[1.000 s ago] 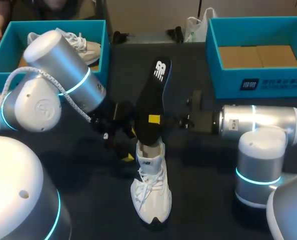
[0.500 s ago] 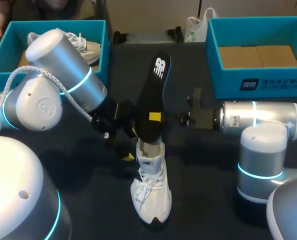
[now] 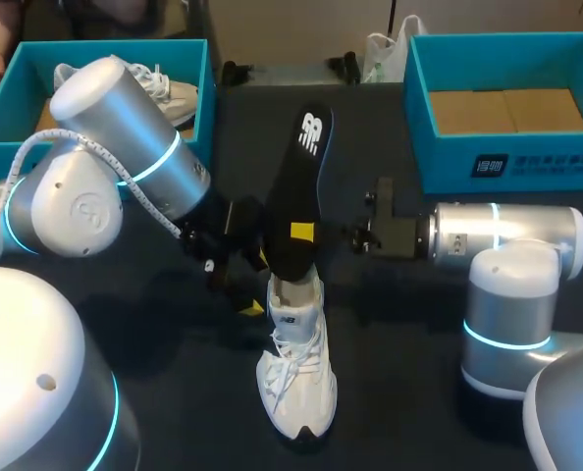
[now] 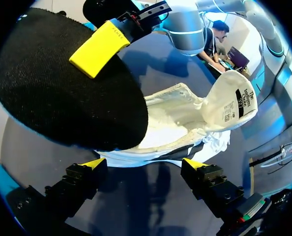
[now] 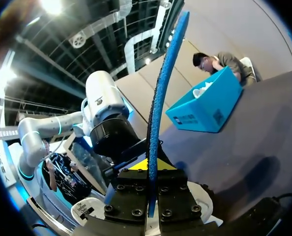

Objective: Take the shoe out of the shoebox, open the shoe tongue, remove and reinsert the insole, then place the shoe into the shoebox

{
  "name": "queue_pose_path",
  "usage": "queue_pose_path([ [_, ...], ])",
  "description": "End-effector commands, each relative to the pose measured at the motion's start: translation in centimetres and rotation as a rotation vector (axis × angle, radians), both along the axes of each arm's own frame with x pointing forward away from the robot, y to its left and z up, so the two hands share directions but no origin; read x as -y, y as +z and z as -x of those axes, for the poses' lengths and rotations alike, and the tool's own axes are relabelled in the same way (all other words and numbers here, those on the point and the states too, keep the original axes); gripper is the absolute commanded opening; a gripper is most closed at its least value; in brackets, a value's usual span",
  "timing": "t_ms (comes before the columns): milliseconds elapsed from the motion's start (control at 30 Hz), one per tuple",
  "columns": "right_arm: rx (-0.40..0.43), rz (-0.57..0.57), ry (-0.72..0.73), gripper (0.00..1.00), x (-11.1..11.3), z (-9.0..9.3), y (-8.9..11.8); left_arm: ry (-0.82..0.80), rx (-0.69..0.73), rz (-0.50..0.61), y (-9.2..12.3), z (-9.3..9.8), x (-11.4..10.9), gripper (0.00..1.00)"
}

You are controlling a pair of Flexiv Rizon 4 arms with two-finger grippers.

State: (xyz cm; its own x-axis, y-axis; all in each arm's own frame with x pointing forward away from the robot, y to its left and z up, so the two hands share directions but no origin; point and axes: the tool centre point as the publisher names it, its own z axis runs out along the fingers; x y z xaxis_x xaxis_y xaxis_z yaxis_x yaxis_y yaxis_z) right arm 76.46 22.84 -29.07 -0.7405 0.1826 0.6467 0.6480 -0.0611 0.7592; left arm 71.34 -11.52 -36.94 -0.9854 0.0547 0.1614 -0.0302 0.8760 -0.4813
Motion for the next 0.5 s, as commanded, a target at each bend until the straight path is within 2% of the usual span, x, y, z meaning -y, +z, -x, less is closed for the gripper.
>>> queue_pose_path([
  [33,0.003,-0.005,-0.013,0.0,-0.3,0.2,-0.1,0.0,0.002,-0.001,0.0,0.1,0.0,1.0],
  [500,0.024,-0.007,-0.012,0.0,0.4,0.3,-1.1,0.0,0.002,-0.001,0.0,0.1,0.0,1.0],
])
